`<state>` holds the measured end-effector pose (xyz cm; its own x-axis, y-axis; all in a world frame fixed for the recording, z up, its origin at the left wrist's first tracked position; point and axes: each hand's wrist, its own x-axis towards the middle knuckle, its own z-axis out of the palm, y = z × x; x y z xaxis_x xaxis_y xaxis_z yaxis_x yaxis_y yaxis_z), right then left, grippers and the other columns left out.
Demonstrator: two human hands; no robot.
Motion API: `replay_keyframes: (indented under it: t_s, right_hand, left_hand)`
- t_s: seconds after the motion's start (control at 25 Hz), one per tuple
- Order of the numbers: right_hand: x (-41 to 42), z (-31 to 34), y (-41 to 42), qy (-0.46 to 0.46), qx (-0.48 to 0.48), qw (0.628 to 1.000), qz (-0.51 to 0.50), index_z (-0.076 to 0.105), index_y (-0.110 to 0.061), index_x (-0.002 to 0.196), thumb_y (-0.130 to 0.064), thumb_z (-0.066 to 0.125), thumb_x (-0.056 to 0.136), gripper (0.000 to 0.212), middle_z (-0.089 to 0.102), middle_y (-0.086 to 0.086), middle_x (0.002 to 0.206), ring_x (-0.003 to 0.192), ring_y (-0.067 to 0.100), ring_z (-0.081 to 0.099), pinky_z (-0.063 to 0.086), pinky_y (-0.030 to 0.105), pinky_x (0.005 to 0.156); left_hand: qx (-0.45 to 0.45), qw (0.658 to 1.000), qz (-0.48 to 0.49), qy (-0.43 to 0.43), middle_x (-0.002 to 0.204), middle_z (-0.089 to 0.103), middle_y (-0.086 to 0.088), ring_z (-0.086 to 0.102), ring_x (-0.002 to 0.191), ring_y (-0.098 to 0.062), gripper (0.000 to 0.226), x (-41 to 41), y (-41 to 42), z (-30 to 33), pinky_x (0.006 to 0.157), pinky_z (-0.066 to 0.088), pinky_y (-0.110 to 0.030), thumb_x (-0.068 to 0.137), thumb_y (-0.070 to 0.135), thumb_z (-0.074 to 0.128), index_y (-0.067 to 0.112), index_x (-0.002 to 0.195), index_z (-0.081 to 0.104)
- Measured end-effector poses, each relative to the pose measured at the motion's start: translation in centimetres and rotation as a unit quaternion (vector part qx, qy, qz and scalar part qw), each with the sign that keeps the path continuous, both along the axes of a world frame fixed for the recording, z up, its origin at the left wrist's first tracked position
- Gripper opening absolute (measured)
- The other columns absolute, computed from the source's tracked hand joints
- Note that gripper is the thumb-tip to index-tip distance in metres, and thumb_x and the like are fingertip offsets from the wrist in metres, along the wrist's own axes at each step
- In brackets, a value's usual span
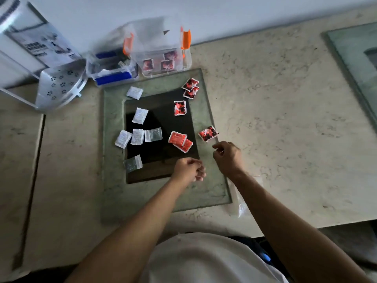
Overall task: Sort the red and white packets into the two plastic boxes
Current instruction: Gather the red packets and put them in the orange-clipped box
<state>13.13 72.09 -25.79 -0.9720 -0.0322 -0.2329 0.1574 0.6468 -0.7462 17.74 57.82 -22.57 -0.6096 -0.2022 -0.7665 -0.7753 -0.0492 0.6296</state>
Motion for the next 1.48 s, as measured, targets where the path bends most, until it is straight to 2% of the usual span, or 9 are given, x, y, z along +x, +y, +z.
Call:
replay_keyframes:
  t_s: [0.32, 0.52, 0.68, 0.8, 0.92, 1.04, 1.16, 1.32, 1.48]
  right_hand:
    - [-7.5, -2.8, -4.0, -0.066, 0.054, 0.992, -0.091, 0.048, -0.010, 0.135, -0.040, 0.076, 0.081, 0.068, 0.047, 0.017, 0.131, 0.119, 0.035, 0.052, 0.048, 0.047, 0.102]
    - [-7.6, -3.0, -2.8, -0.070, 0.033, 0.988, -0.134, 0.068, -0.010, 0.115, -0.030, 0.078, 0.081, 0.041, 0.070, 0.011, 0.109, 0.102, 0.028, 0.065, 0.047, 0.030, 0.081]
    - [-5.8, -1.3, -2.5, -0.150, -0.200, 0.949, -0.190, 0.070, -0.004, 0.103, -0.018, 0.072, 0.089, 0.020, 0.074, 0.008, 0.083, 0.059, 0.010, 0.071, 0.056, 0.029, 0.054]
    - [-3.2, 0.5, -4.4, -0.219, -0.340, 0.897, -0.178, 0.061, -0.001, 0.100, -0.011, 0.070, 0.091, 0.017, 0.071, 0.018, 0.087, 0.070, 0.027, 0.073, 0.061, 0.035, 0.061]
    - [-0.5, 1.3, -6.9, -0.280, -0.376, 0.877, -0.106, 0.061, 0.005, 0.101, -0.010, 0.072, 0.089, 0.022, 0.072, 0.025, 0.091, 0.078, 0.036, 0.074, 0.063, 0.047, 0.071]
    - [1.4, 1.9, -9.0, -0.303, -0.294, 0.906, 0.015, 0.067, 0.004, 0.098, -0.020, 0.071, 0.092, 0.024, 0.076, 0.014, 0.081, 0.067, 0.024, 0.076, 0.059, 0.031, 0.053]
    - [0.7, 1.6, -10.0, -0.197, -0.116, 0.970, 0.087, 0.071, -0.013, 0.082, -0.037, 0.066, 0.093, 0.027, 0.074, 0.001, 0.069, 0.058, 0.011, 0.071, 0.052, 0.027, 0.047]
    - [-3.0, -0.2, -10.2, 0.010, 0.019, 0.995, 0.095, 0.068, -0.016, 0.103, -0.036, 0.073, 0.087, 0.026, 0.064, 0.003, 0.098, 0.082, 0.016, 0.063, 0.056, 0.032, 0.070]
    - [-5.0, -0.9, -10.8, 0.038, 0.121, 0.967, 0.221, 0.060, -0.019, 0.131, -0.028, 0.080, 0.081, 0.055, 0.050, 0.013, 0.122, 0.115, 0.029, 0.049, 0.050, 0.039, 0.091]
  left_hand:
    - [0.042, 0.990, 0.134, 0.007, 0.078, 0.067, -0.016, 0.067, 0.066, -0.028, 0.011, -1.1, -6.0, -1.5, 0.062, 0.058, -0.036, 0.096, 0.004, 0.054, 0.002, 0.091, 0.063]
    - [0.066, 0.986, 0.150, 0.009, 0.081, 0.068, -0.018, 0.069, 0.070, -0.030, 0.012, -1.8, -6.5, -2.2, 0.067, 0.060, -0.038, 0.096, 0.004, 0.055, 0.002, 0.090, 0.065]
    - [0.099, 0.987, 0.129, 0.004, 0.093, 0.070, -0.023, 0.072, 0.082, -0.034, 0.018, -2.0, -6.4, -2.3, 0.081, 0.060, -0.042, 0.096, 0.010, 0.059, -0.004, 0.105, 0.065]
    - [0.164, 0.978, 0.127, 0.006, 0.104, 0.074, -0.023, 0.073, 0.096, -0.037, 0.033, -1.6, -6.3, -2.2, 0.090, 0.058, -0.046, 0.094, 0.025, 0.066, -0.004, 0.111, 0.066]
    - [0.237, 0.946, 0.218, 0.035, 0.097, 0.075, -0.018, 0.074, 0.090, -0.030, 0.033, -1.5, -6.4, -1.9, 0.090, 0.055, -0.047, 0.095, 0.032, 0.060, 0.001, 0.104, 0.070]
    - [0.254, 0.921, 0.291, 0.052, 0.099, 0.073, -0.017, 0.072, 0.085, -0.028, 0.033, -1.4, -7.2, -1.5, 0.078, 0.058, -0.043, 0.102, 0.025, 0.050, -0.002, 0.113, 0.065]
    - [0.251, 0.903, 0.343, 0.055, 0.104, 0.071, -0.023, 0.071, 0.089, -0.034, 0.025, -0.9, -8.7, -1.4, 0.079, 0.058, -0.048, 0.103, 0.015, 0.046, -0.003, 0.114, 0.060]
    - [0.302, 0.871, 0.384, 0.053, 0.104, 0.071, -0.028, 0.072, 0.094, -0.039, 0.014, -0.1, -10.6, -1.0, 0.085, 0.055, -0.055, 0.099, 0.007, 0.050, 0.001, 0.110, 0.055]
    - [0.320, 0.865, 0.383, 0.043, 0.117, 0.064, -0.030, 0.067, 0.106, -0.042, 0.024, 0.7, -11.1, -1.1, 0.094, 0.050, -0.055, 0.093, -0.004, 0.037, 0.001, 0.113, 0.048]
